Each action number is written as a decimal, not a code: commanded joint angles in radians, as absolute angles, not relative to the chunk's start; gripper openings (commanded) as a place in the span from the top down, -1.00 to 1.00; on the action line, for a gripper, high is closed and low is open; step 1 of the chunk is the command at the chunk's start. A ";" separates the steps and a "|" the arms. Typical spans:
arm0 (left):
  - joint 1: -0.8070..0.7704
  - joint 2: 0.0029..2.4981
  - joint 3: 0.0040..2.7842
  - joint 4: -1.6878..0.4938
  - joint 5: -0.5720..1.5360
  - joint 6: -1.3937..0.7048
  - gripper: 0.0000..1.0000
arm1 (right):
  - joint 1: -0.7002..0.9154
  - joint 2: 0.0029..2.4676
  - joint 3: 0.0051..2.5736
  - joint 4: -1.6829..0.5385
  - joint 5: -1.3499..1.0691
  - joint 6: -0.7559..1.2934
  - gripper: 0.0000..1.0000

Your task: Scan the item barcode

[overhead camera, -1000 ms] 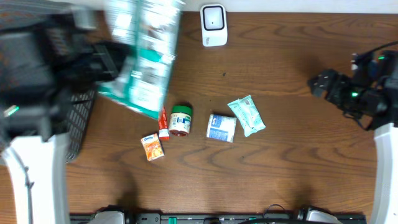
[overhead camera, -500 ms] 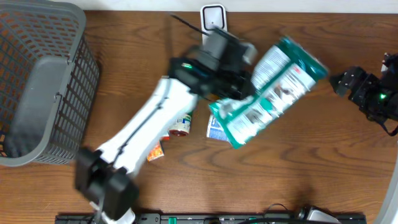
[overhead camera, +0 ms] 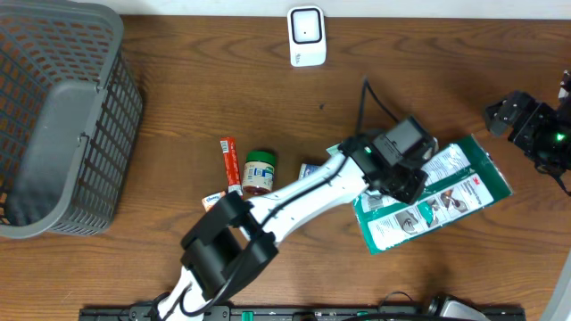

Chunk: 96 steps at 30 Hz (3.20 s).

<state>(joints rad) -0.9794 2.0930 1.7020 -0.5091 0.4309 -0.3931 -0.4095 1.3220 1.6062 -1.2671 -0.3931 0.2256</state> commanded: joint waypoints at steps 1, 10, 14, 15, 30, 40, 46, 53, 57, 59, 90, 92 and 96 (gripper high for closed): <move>-0.993 2.119 1.698 -0.475 0.376 -0.387 0.86 | -0.419 1.320 1.622 -1.277 -0.399 0.192 -0.99; -1.003 2.137 1.698 -0.406 0.310 -0.387 0.20 | -0.419 1.320 1.622 -1.284 -0.397 0.177 -0.99; -1.003 2.137 1.698 -0.404 0.268 -0.387 -0.36 | -0.419 1.320 1.622 -1.290 -0.397 0.177 -0.98; -1.003 2.136 1.698 -0.401 0.268 -0.386 -0.41 | -0.419 1.320 1.622 -1.291 -0.397 0.175 -0.99; -0.826 1.781 1.730 -0.587 0.268 -0.348 -0.11 | -0.417 1.320 1.620 -1.388 -0.397 0.151 -0.82; -0.397 1.473 1.730 -0.927 0.268 -0.320 0.79 | -0.329 1.320 1.511 -1.419 -0.393 0.095 -0.91; -0.150 1.388 1.730 -1.044 0.186 -0.281 0.50 | -0.265 1.320 1.321 -1.316 -0.396 0.096 -0.91; 0.041 1.381 1.728 -1.135 0.067 -0.282 0.07 | -0.128 1.320 1.103 -1.096 -0.409 0.096 -0.79; 0.067 1.382 1.725 -1.159 0.067 -0.282 -0.13 | -0.063 1.320 1.033 -0.987 -0.409 0.097 -0.87; 0.067 1.382 1.725 -1.169 0.067 -0.282 -0.18 | -0.052 1.320 1.023 -0.961 -0.410 0.097 -0.88; -0.106 1.726 1.718 -1.036 0.531 -0.060 0.45 | -0.046 1.827 0.973 -0.588 -0.698 -0.001 -0.31; -0.127 1.754 1.718 -1.022 0.587 -0.039 0.47 | -0.046 1.861 0.973 -0.583 -0.706 -0.001 -0.26; -0.180 1.828 1.718 -1.021 0.614 -0.037 0.48 | -0.044 1.913 0.973 -0.597 -0.756 -0.001 0.03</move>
<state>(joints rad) -0.1463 1.7733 1.7229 -1.0206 0.5495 -0.0723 -0.0551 1.8671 0.9794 -0.5896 -0.7151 0.0166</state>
